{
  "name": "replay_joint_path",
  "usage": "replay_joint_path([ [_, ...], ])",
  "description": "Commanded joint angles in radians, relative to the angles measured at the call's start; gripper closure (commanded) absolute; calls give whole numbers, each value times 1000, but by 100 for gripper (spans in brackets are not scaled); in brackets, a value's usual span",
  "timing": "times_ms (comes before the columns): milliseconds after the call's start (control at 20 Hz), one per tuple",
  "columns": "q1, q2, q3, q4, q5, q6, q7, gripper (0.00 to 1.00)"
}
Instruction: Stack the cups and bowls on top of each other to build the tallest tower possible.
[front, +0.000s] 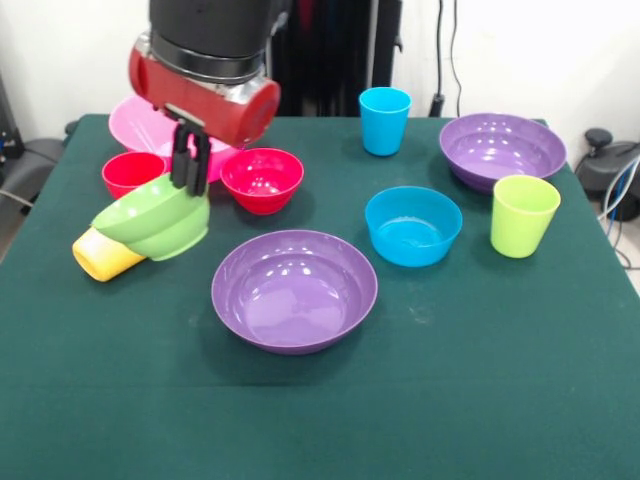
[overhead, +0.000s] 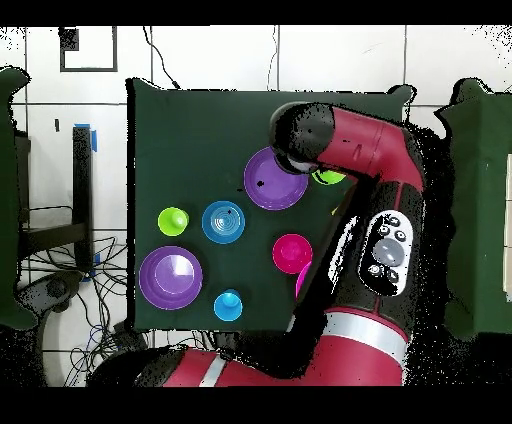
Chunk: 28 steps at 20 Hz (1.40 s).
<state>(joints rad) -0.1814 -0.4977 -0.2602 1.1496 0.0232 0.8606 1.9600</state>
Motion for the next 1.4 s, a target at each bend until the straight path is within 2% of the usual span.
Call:
replay_joint_path([
  [50,37,64,30,-87,35,148,217,100],
  [250,49,62,25,-93,56,178,231,100],
  [450,64,53,21,-57,88,167,252,100],
  [850,71,66,14,-49,141,175,272,100],
  [1150,87,67,-2,-52,160,202,300,100],
  [1400,109,63,-7,-27,171,177,336,100],
])
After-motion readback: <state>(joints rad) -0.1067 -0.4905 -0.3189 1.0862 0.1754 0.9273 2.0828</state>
